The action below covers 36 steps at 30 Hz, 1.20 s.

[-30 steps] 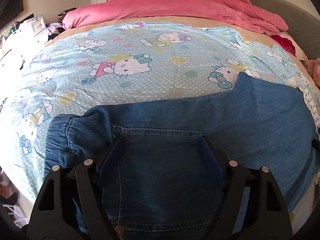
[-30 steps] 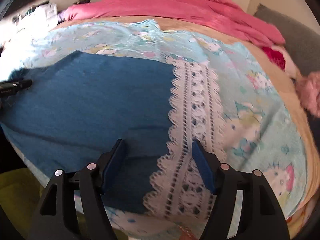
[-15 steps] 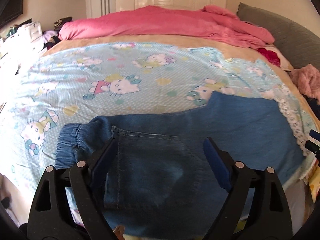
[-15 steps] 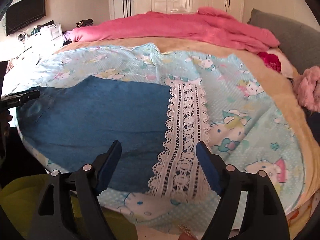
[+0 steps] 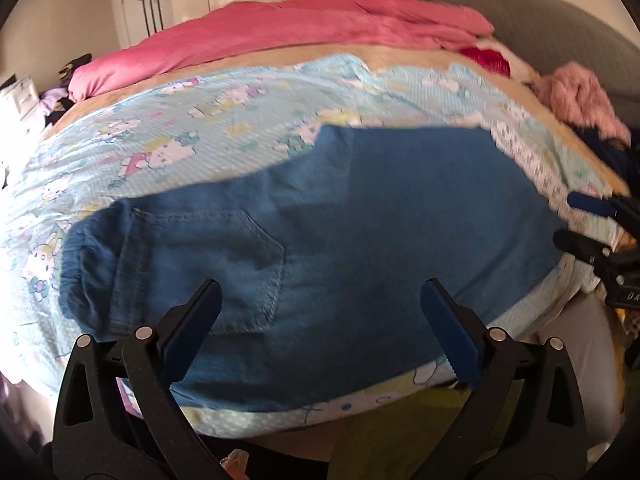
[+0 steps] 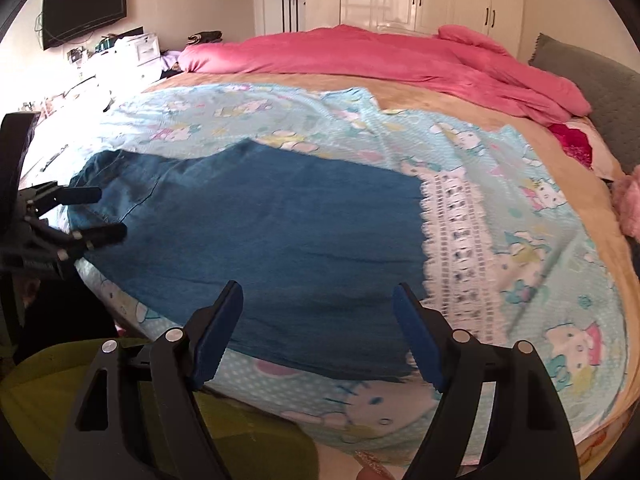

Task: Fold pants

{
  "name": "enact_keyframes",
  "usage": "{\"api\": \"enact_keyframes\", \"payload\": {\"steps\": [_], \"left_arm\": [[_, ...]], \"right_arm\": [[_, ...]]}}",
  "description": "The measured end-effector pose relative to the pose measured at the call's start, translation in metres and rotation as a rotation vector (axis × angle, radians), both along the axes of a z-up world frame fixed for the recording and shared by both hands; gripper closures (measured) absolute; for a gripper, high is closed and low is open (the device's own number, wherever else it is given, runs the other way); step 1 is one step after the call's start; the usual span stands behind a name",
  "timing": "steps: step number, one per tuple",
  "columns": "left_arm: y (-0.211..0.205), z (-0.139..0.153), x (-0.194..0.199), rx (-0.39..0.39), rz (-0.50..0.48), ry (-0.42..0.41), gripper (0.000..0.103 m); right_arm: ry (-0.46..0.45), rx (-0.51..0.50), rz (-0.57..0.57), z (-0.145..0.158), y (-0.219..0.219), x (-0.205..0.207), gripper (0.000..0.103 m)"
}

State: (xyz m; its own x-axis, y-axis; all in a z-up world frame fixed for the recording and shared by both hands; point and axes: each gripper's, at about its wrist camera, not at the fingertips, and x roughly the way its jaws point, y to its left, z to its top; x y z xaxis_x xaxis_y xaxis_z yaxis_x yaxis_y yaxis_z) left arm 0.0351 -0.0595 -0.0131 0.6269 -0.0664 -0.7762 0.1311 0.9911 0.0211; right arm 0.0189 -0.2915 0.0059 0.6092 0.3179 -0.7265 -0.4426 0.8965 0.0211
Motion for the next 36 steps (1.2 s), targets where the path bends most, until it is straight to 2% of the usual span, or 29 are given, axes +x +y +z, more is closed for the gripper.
{"api": "enact_keyframes", "payload": {"steps": [5, 8, 20, 23, 26, 30, 33, 36], "left_arm": [[-0.003, -0.032, 0.003, 0.06, 0.019, 0.112, 0.01], [-0.002, -0.035, 0.003, 0.062, 0.014, 0.117, 0.01], [-0.003, -0.034, 0.003, 0.059, 0.013, 0.119, 0.01], [-0.003, -0.028, 0.001, 0.042, 0.016, 0.105, 0.01], [-0.001, -0.011, -0.006, 0.019, 0.012, 0.048, 0.01], [-0.001, 0.009, -0.013, -0.007, 0.01, -0.008, 0.01], [-0.002, 0.02, -0.017, -0.027, 0.009, -0.033, 0.01], [-0.005, 0.026, -0.02, -0.033, 0.004, -0.049, 0.01]], "right_arm": [[0.073, -0.058, -0.039, -0.019, -0.002, 0.008, 0.027], [0.146, -0.053, -0.087, -0.034, -0.022, 0.011, 0.028], [0.14, -0.028, -0.113, -0.035, -0.035, 0.001, 0.027], [0.133, 0.035, -0.119, -0.024, -0.043, -0.001, 0.027], [0.119, 0.088, -0.125, -0.012, -0.05, -0.002, 0.026], [0.086, 0.108, -0.119, -0.001, -0.049, -0.006, 0.023], [0.07, 0.123, -0.118, 0.005, -0.048, -0.007, 0.013], [0.05, 0.145, -0.12, 0.012, -0.049, -0.008, 0.012]]}}
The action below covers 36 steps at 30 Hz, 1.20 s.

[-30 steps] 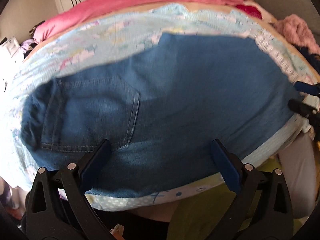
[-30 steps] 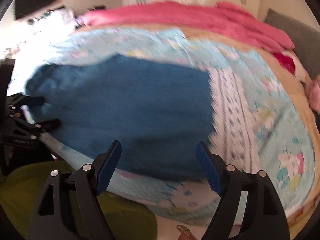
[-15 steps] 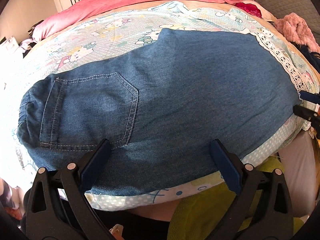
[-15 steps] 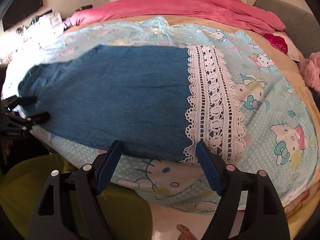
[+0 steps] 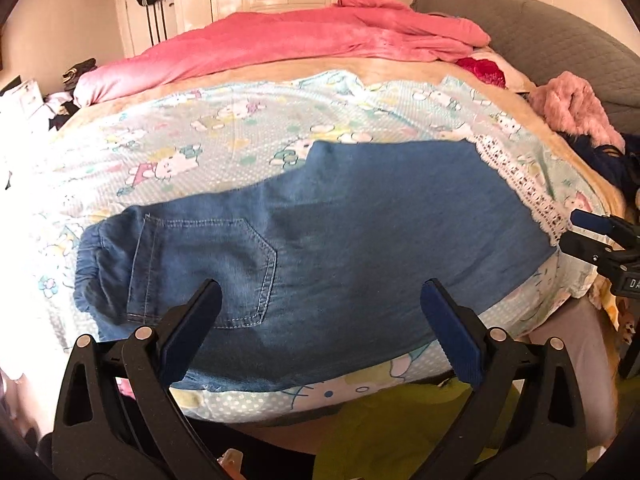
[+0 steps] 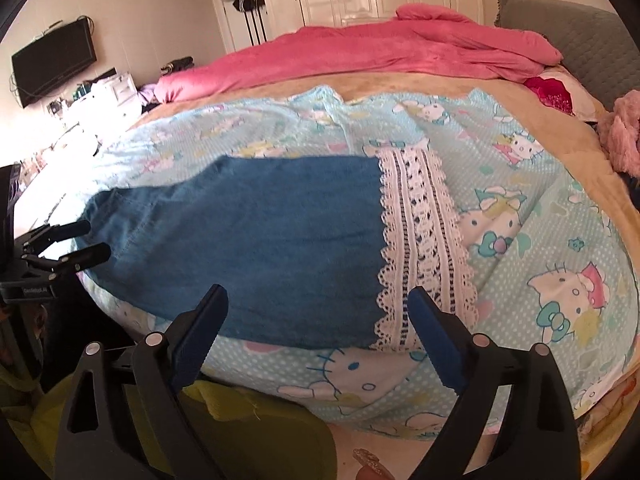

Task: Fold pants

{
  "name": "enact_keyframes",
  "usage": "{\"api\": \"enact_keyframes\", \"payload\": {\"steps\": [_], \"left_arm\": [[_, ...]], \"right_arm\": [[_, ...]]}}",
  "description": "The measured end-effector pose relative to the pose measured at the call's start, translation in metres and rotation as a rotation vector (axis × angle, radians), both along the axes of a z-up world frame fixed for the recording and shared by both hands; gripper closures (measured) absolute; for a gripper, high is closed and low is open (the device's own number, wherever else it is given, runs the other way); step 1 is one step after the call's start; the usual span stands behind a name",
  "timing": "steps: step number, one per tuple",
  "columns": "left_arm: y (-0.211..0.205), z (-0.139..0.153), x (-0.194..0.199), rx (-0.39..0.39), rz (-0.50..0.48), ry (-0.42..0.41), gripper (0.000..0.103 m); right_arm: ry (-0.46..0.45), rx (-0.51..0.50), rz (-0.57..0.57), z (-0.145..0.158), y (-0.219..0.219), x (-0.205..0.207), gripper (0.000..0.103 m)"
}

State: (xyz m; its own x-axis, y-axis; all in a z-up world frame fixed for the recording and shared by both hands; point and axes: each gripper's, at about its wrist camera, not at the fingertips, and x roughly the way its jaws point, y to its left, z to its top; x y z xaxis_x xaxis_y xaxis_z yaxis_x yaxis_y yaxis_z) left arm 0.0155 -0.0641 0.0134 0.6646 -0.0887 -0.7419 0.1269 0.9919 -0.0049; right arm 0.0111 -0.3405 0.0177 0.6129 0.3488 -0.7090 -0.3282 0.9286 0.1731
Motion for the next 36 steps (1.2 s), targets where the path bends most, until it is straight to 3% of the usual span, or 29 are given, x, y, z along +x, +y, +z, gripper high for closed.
{"api": "enact_keyframes", "payload": {"steps": [22, 36], "left_arm": [[-0.025, 0.008, 0.008, 0.003, -0.042, -0.008, 0.01], [-0.075, 0.01, 0.057, 0.031, -0.157, 0.005, 0.01]], "right_arm": [[-0.06, 0.037, -0.118, 0.014, -0.035, -0.005, 0.01], [-0.033, 0.067, -0.173, -0.003, -0.06, -0.006, 0.01]]}}
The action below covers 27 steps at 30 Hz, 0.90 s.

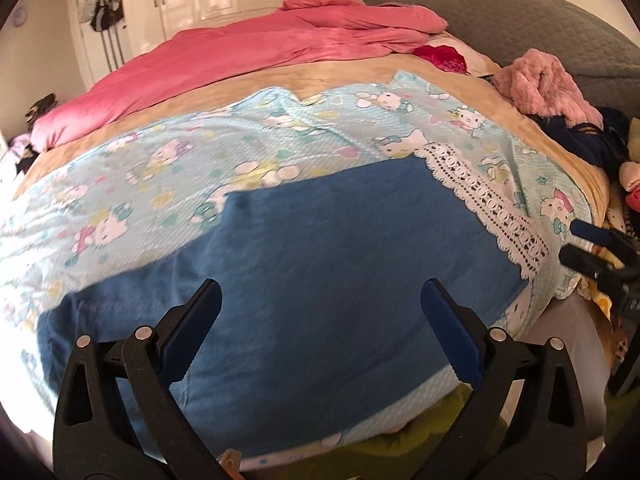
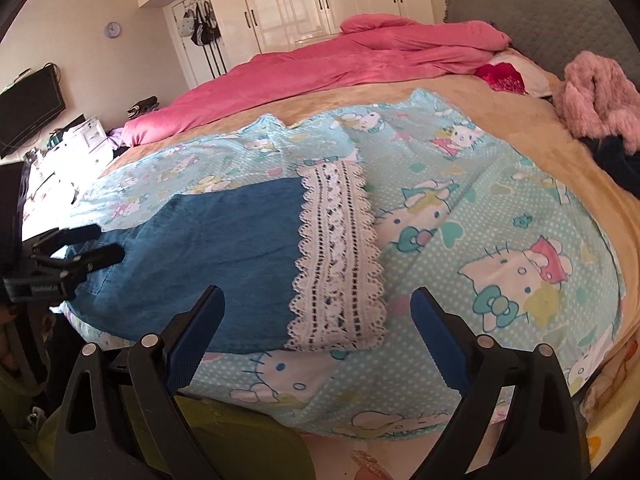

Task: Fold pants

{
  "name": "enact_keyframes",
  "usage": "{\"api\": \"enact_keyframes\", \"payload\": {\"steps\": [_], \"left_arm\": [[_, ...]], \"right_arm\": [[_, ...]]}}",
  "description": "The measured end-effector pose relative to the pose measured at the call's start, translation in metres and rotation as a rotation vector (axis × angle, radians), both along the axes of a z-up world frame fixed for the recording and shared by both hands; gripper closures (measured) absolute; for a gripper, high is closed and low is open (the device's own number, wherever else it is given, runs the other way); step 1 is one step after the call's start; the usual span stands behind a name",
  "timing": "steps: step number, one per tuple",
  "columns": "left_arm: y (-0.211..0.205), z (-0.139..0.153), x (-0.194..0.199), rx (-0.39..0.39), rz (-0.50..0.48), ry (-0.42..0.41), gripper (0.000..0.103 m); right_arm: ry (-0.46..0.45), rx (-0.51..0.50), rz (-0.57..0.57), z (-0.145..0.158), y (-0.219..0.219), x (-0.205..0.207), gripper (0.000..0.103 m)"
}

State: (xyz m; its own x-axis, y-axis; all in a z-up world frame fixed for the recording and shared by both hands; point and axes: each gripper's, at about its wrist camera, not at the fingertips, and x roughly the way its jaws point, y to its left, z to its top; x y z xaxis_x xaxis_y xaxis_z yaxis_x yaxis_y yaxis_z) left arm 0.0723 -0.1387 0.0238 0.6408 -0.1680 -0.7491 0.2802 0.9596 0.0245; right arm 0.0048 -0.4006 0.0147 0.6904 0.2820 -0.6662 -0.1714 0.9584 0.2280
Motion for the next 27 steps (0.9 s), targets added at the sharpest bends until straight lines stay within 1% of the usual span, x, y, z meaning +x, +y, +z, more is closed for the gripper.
{"api": "enact_keyframes", "payload": {"steps": [6, 11, 15, 20, 22, 25, 27], "left_arm": [[-0.027, -0.003, 0.034, 0.009, -0.06, 0.022, 0.01], [-0.049, -0.005, 0.065, 0.017, -0.125, 0.041, 0.01], [-0.07, -0.011, 0.092, 0.054, -0.183, 0.055, 0.01], [-0.086, -0.024, 0.127, 0.051, -0.217, 0.13, 0.01], [-0.09, -0.027, 0.137, 0.055, -0.222, 0.133, 0.01], [-0.099, -0.033, 0.152, 0.053, -0.257, 0.14, 0.01], [-0.104, -0.036, 0.16, 0.043, -0.274, 0.146, 0.015]], "right_arm": [[0.017, 0.019, -0.015, -0.009, -0.009, 0.003, 0.01], [0.037, 0.049, -0.002, -0.018, -0.006, 0.011, 0.01], [0.037, 0.074, 0.012, -0.02, -0.001, 0.017, 0.01], [0.048, 0.112, 0.002, -0.026, 0.002, 0.03, 0.01], [0.063, 0.12, -0.009, -0.03, 0.001, 0.034, 0.01], [0.09, 0.13, -0.024, -0.038, -0.002, 0.04, 0.01], [0.099, 0.144, -0.026, -0.043, -0.004, 0.042, 0.009]]}}
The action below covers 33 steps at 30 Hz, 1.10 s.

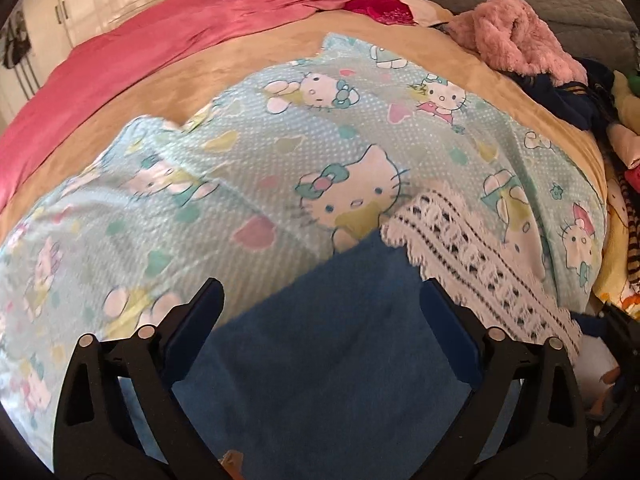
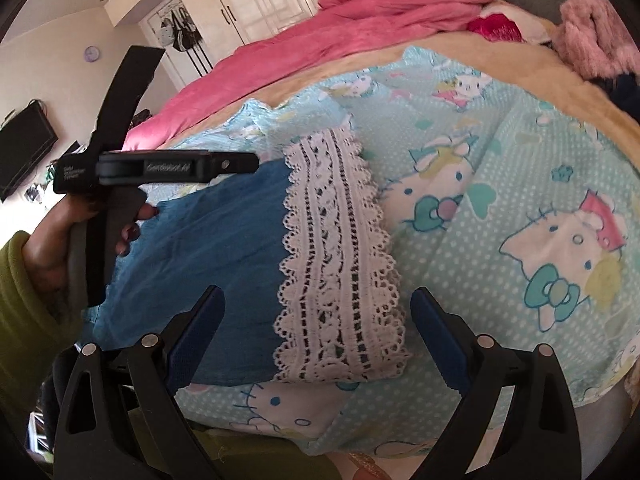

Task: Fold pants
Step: 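Grasp the white lace-trimmed edge of the pants with the left tool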

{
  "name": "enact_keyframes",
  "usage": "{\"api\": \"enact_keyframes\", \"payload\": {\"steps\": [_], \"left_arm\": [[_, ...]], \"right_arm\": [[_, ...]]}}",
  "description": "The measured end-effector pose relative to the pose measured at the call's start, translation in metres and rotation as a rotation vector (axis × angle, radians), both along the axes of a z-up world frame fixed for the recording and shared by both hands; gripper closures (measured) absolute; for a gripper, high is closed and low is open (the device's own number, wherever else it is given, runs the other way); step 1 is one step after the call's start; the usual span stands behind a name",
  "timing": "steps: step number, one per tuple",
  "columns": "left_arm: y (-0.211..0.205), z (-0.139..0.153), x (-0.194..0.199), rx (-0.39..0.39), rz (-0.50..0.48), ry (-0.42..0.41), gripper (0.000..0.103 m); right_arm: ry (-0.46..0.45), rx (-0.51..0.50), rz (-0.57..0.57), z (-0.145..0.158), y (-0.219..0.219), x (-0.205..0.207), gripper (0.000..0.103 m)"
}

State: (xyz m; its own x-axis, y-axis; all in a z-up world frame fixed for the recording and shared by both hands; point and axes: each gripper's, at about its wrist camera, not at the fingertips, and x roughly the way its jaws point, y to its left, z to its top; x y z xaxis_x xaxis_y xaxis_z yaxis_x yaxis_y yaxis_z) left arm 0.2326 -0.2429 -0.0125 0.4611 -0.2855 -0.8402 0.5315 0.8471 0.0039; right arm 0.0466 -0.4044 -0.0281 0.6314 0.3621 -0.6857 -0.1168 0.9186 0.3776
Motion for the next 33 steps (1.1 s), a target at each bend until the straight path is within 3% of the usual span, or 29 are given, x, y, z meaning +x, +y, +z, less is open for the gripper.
{"api": "enact_keyframes", "payload": {"steps": [1, 3, 5, 8, 10, 13, 14, 15, 18, 22, 25, 33], "left_arm": [[-0.002, -0.002, 0.004, -0.006, -0.007, 0.007, 0.019], [-0.009, -0.009, 0.012, -0.012, -0.026, 0.025, 0.034], [-0.016, -0.017, 0.019, -0.024, -0.054, 0.052, 0.043], [-0.021, -0.029, 0.023, -0.054, -0.086, 0.124, 0.045], [-0.023, -0.038, 0.024, -0.03, -0.1, 0.128, 0.044], [-0.021, -0.041, 0.024, -0.061, -0.07, 0.137, 0.045], [-0.022, -0.041, 0.022, -0.061, -0.066, 0.133, 0.051], [-0.024, -0.04, 0.019, -0.069, -0.078, 0.131, 0.066], [-0.033, -0.037, 0.009, -0.065, -0.108, 0.118, 0.089], [-0.035, -0.034, 0.006, -0.059, -0.093, 0.095, 0.094], [-0.024, -0.027, 0.006, -0.105, -0.075, 0.09, 0.097], [0.029, 0.013, 0.005, -0.317, 0.002, 0.073, 0.098]], "right_arm": [[-0.002, 0.006, 0.0, -0.002, -0.001, 0.0, 0.009], [-0.009, 0.022, 0.006, -0.002, -0.002, 0.0, 0.009], [-0.015, 0.032, 0.016, -0.001, -0.002, 0.0, 0.016], [-0.02, 0.034, 0.04, -0.001, 0.0, 0.002, 0.02], [-0.012, 0.046, 0.039, -0.006, -0.001, 0.006, 0.021], [-0.016, 0.06, 0.039, -0.011, 0.0, 0.009, 0.022], [-0.018, 0.053, 0.041, -0.011, 0.001, 0.01, 0.025], [-0.02, 0.044, 0.042, -0.011, 0.003, 0.011, 0.035], [-0.016, 0.034, 0.048, -0.011, 0.004, 0.014, 0.055], [-0.016, 0.043, 0.074, -0.005, 0.008, 0.017, 0.074], [-0.04, 0.034, 0.089, 0.005, 0.016, 0.015, 0.075], [-0.172, -0.045, 0.218, 0.056, 0.067, 0.007, 0.076]]}}
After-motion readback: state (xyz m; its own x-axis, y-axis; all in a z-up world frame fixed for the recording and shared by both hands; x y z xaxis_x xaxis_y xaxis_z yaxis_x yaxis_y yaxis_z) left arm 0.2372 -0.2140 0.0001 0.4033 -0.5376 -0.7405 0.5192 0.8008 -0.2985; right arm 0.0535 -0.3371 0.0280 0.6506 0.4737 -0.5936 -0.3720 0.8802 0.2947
